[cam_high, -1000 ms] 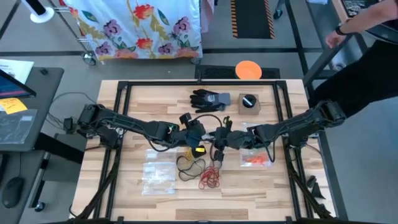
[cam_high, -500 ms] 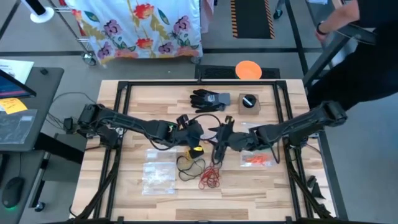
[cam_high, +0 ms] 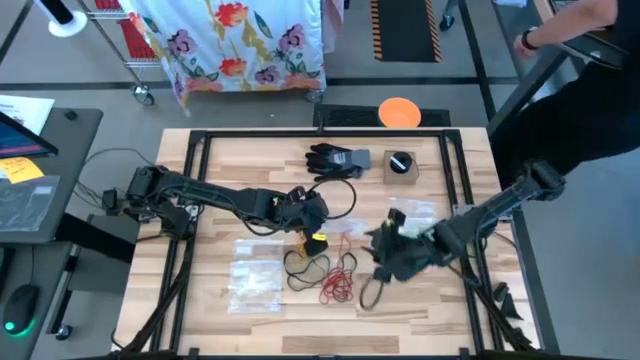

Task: Sort rubber bands
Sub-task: Open the transparent zip bag

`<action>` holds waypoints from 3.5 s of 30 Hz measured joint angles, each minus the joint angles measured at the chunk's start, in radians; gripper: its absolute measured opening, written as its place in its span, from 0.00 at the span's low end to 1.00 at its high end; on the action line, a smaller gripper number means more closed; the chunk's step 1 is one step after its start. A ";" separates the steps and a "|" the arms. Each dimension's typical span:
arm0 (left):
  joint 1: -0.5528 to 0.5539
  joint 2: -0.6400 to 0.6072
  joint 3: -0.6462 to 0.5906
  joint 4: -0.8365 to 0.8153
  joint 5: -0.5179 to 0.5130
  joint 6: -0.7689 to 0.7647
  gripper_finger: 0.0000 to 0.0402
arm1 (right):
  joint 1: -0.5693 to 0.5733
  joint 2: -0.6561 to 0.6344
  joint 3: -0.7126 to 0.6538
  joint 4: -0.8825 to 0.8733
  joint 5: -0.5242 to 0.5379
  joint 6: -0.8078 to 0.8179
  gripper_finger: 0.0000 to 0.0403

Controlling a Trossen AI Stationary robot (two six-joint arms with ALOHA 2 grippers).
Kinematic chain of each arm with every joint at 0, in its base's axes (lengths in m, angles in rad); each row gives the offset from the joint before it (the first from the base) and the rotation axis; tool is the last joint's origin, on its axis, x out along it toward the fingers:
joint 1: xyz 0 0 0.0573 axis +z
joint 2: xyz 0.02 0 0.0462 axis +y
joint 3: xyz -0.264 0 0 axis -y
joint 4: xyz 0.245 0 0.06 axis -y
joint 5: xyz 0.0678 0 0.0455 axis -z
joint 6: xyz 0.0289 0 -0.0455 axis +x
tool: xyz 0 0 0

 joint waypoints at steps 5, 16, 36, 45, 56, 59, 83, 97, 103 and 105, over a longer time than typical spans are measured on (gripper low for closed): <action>0.037 0.000 0.000 0.044 0.149 -0.006 0.00 | 0.065 0.107 0.000 0.110 0.169 -0.246 0.41; 0.061 0.000 0.000 0.017 0.238 -0.025 0.00 | 0.014 0.240 0.056 0.273 0.271 -0.643 0.41; 0.050 0.000 0.000 0.060 0.275 -0.013 0.00 | 0.008 0.239 0.058 0.336 0.190 -0.653 0.41; 0.047 0.000 0.000 0.066 0.314 -0.027 0.00 | 0.004 0.239 0.058 0.344 0.170 -0.688 0.41; 0.020 0.000 0.000 0.158 0.390 -0.016 0.00 | -0.041 0.239 0.057 0.140 0.131 -0.510 0.40; 0.020 0.000 0.000 0.166 0.389 -0.012 0.00 | -0.039 0.239 0.057 0.121 0.130 -0.463 0.37; -0.022 0.015 0.000 0.219 0.251 0.061 0.00 | -0.075 0.239 0.057 0.412 -0.145 -0.514 0.00; -0.026 0.037 0.000 0.203 0.239 0.050 0.00 | -0.082 0.232 0.057 0.360 -0.177 -0.529 0.02; -0.026 0.037 0.000 0.216 0.240 0.049 0.00 | -0.112 0.232 0.057 0.289 -0.302 -0.426 0.17; -0.026 0.037 0.000 0.214 0.239 0.049 0.00 | -0.121 0.229 0.057 0.274 -0.306 -0.396 0.25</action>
